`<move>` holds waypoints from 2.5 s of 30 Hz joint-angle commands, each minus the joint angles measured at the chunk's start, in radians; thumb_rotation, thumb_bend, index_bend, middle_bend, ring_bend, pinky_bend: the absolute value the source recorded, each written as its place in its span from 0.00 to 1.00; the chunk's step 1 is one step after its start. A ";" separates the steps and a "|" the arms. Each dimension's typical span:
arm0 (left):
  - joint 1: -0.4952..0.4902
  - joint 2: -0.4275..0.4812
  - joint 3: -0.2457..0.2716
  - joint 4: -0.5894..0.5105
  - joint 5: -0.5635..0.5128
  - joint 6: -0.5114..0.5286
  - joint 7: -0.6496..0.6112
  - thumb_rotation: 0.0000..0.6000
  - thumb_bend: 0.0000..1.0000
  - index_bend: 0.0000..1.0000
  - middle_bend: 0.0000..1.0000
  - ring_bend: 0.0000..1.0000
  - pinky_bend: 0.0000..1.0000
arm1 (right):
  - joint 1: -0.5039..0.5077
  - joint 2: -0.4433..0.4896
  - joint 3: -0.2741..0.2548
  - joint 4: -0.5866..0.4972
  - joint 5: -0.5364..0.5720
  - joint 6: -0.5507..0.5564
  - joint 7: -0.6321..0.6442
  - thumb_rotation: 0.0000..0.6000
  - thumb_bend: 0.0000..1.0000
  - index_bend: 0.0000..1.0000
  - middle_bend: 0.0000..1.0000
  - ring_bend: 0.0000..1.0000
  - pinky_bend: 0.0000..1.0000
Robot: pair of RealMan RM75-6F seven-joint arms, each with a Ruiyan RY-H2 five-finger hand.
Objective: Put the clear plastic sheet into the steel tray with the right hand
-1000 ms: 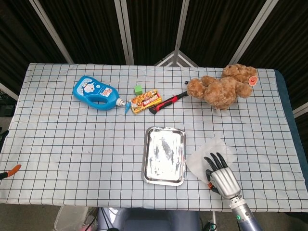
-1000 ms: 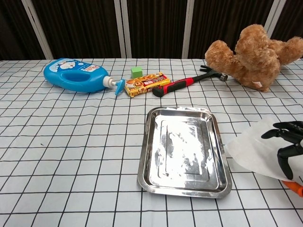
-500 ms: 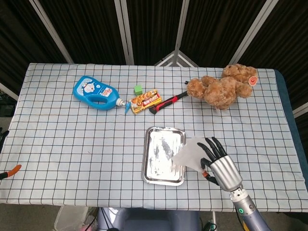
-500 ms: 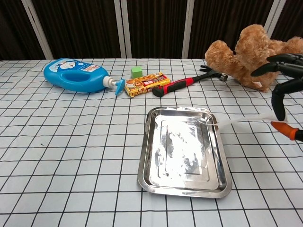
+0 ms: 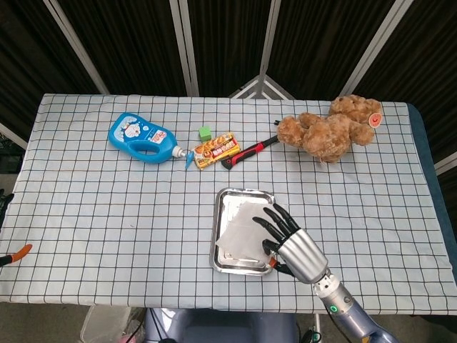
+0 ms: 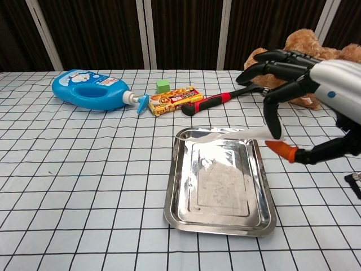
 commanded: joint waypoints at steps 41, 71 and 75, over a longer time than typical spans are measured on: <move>-0.002 0.003 -0.006 -0.012 -0.029 -0.016 0.005 1.00 0.00 0.00 0.00 0.00 0.00 | 0.162 -0.262 -0.083 0.541 -0.009 0.003 0.341 1.00 0.47 0.70 0.20 0.00 0.00; -0.001 0.008 -0.003 -0.013 -0.021 -0.012 -0.006 1.00 0.00 0.00 0.00 0.00 0.00 | 0.116 -0.250 -0.127 0.536 0.051 0.036 0.246 1.00 0.38 0.33 0.17 0.00 0.00; -0.001 0.008 -0.002 -0.013 -0.019 -0.011 -0.008 1.00 0.00 0.00 0.00 0.00 0.00 | 0.110 -0.240 -0.131 0.528 0.052 0.041 0.228 1.00 0.37 0.23 0.14 0.00 0.00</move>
